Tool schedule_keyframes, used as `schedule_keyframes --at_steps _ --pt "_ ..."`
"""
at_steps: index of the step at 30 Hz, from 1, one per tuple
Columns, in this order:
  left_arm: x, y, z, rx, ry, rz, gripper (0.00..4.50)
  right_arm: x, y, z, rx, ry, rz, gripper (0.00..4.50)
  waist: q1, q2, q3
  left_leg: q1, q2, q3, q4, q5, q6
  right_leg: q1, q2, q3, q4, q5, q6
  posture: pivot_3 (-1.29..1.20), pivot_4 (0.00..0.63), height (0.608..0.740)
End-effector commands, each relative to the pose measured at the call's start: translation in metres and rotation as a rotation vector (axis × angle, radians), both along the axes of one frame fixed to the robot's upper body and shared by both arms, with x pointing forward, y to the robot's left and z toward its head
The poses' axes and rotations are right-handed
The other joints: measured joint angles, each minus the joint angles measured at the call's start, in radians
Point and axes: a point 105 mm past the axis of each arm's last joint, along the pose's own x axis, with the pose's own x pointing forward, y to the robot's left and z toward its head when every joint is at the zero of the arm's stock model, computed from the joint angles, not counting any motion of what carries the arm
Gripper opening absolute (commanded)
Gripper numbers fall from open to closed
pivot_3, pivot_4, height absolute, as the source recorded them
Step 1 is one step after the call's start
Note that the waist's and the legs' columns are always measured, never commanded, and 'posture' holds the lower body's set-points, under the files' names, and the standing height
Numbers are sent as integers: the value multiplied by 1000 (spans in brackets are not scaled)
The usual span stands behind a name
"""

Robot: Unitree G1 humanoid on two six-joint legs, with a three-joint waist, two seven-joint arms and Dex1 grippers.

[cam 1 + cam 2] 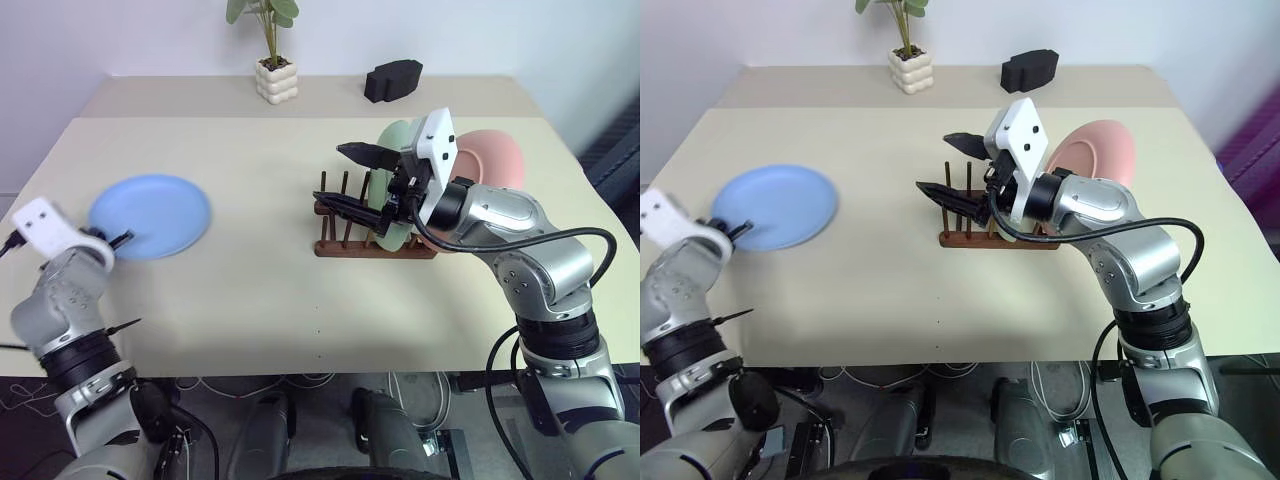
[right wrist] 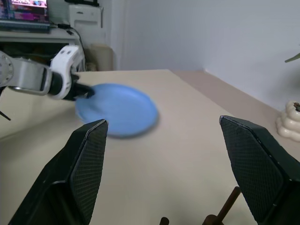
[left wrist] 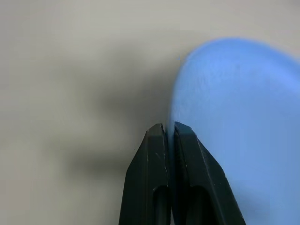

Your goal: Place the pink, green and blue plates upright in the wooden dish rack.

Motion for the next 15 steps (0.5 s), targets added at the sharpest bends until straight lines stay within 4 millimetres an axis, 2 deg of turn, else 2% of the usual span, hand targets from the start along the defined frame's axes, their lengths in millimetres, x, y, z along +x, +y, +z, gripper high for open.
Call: schedule_keyframes --at_steps 1,2,4,6,8,10,15 --pt "9 -30 74 195 -250 -95 27 -1 0 4 -49 -91 -21 3899 0 0 0 0 0 0 0 0 0 0 0 0 0 0 0 0 150 740" --pt "12 -46 93 236 -317 -140 27 1 1 4 -69 -118 -34 3899 0 0 0 0 0 1 0 0 0 0 0 1 -1 0 0 0 150 740" --pt "15 -66 116 277 -397 -190 27 4 3 2 -109 -169 -51 3899 0 0 0 -1 0 1 0 0 0 0 0 0 -1 0 0 0 150 740" --pt "15 -72 122 284 -417 -201 27 5 4 1 -135 -202 -58 3899 -1 0 0 -1 0 1 0 0 0 0 0 0 -1 0 0 0 150 740" --pt "15 -97 146 392 -471 -277 27 6 16 0 -186 -287 -51 3899 -10 0 0 0 0 2 -1 0 0 -1 0 1 -1 0 1 0 150 740" --pt "13 -117 164 428 -529 -343 27 8 26 -3 -255 -381 -54 3899 -18 0 0 0 0 1 -1 0 0 -1 1 0 0 0 1 0 150 740" --pt "10 -148 174 439 -562 -465 27 19 32 -10 -371 -518 -93 3899 -21 0 0 0 0 1 -1 0 0 -1 1 1 -1 1 3 0 150 740"
